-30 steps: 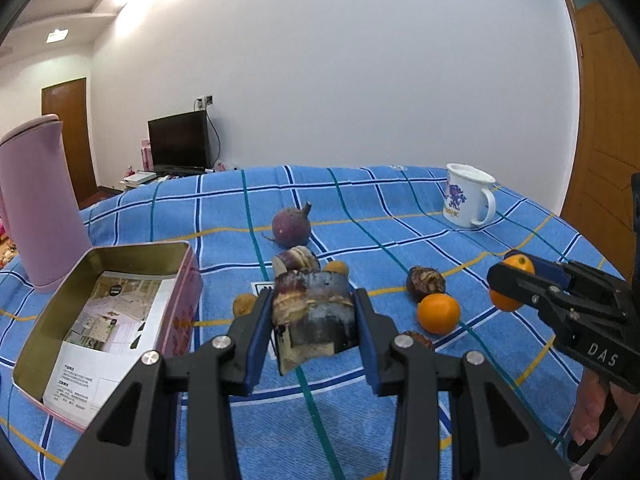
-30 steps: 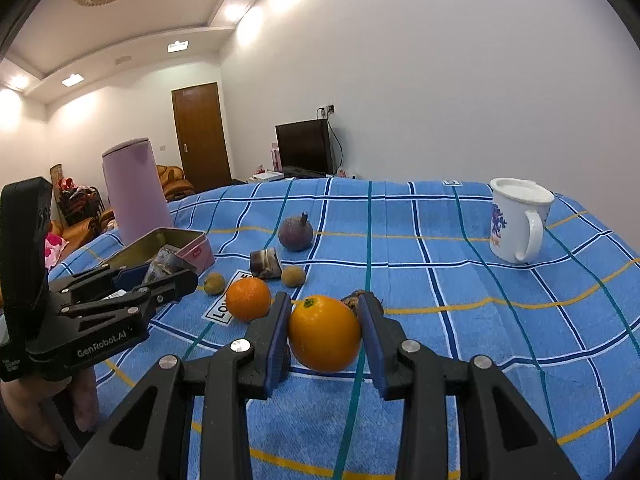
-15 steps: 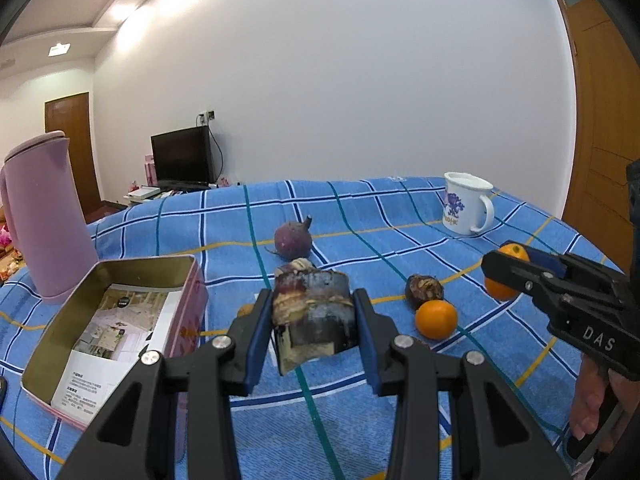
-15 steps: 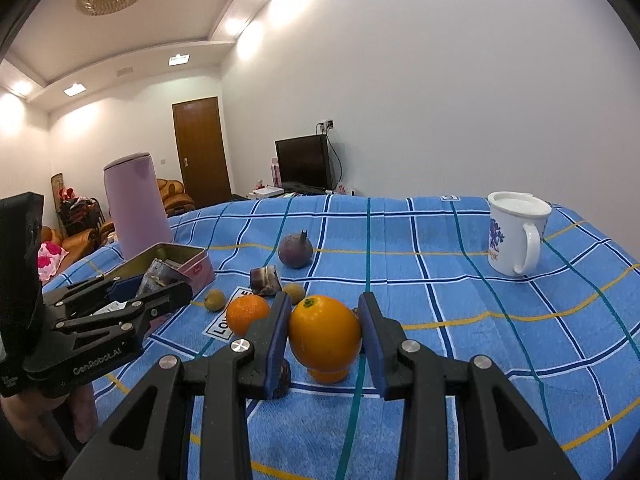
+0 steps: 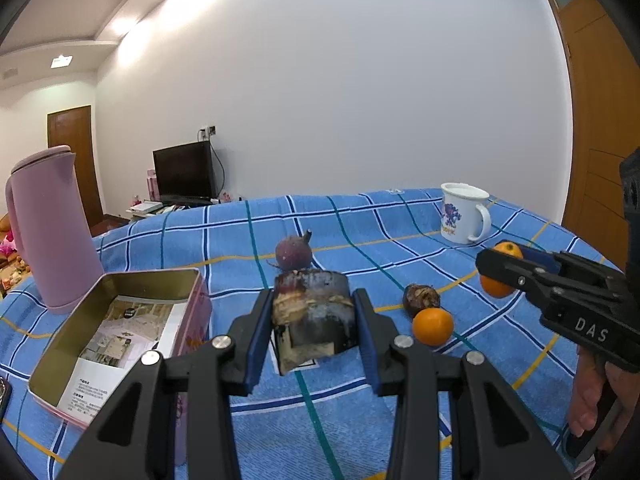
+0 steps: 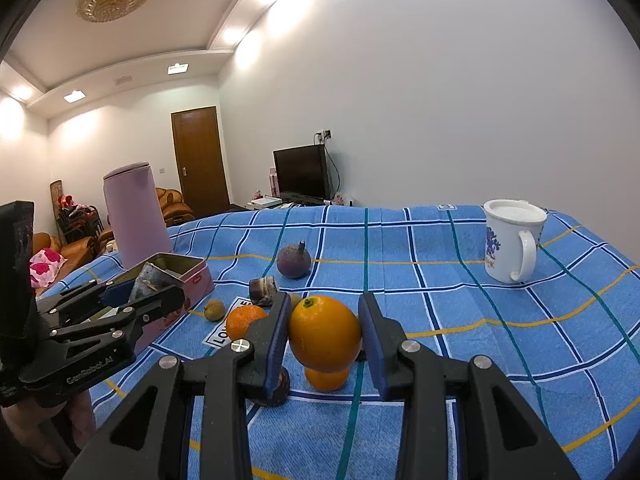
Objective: Organize fruits
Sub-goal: 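Lift the snack roll with the left tool while the right tool lifts the orange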
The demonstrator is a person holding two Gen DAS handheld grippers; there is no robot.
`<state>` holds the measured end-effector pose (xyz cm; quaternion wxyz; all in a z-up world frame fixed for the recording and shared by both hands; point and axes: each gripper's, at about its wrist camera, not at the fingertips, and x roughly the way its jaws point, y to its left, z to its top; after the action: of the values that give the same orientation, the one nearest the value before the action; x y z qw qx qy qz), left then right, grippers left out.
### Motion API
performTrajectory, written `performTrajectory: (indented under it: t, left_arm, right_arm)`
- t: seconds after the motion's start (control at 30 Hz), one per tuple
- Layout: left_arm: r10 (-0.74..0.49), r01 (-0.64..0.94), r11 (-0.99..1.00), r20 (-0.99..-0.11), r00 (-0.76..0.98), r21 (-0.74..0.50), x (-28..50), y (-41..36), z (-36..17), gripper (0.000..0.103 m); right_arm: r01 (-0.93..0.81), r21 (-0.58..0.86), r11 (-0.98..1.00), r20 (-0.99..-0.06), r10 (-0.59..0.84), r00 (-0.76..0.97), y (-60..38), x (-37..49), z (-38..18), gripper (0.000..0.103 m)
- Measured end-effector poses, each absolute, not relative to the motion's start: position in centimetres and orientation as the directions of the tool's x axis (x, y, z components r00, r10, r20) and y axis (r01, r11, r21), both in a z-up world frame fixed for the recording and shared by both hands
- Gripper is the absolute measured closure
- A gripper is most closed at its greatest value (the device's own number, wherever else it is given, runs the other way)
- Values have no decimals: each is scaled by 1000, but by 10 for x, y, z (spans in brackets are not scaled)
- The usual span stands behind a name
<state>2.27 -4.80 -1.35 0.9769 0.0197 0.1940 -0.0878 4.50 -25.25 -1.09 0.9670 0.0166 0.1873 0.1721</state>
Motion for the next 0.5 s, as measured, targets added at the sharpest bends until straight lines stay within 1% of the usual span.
performTrajectory:
  t: [0.5]
  left_arm:
    - [-164, 174, 985, -353, 921, -2, 17, -46, -11, 62]
  right_arm:
    - [-321, 55, 945, -317, 321, 892, -246, 49, -7, 66]
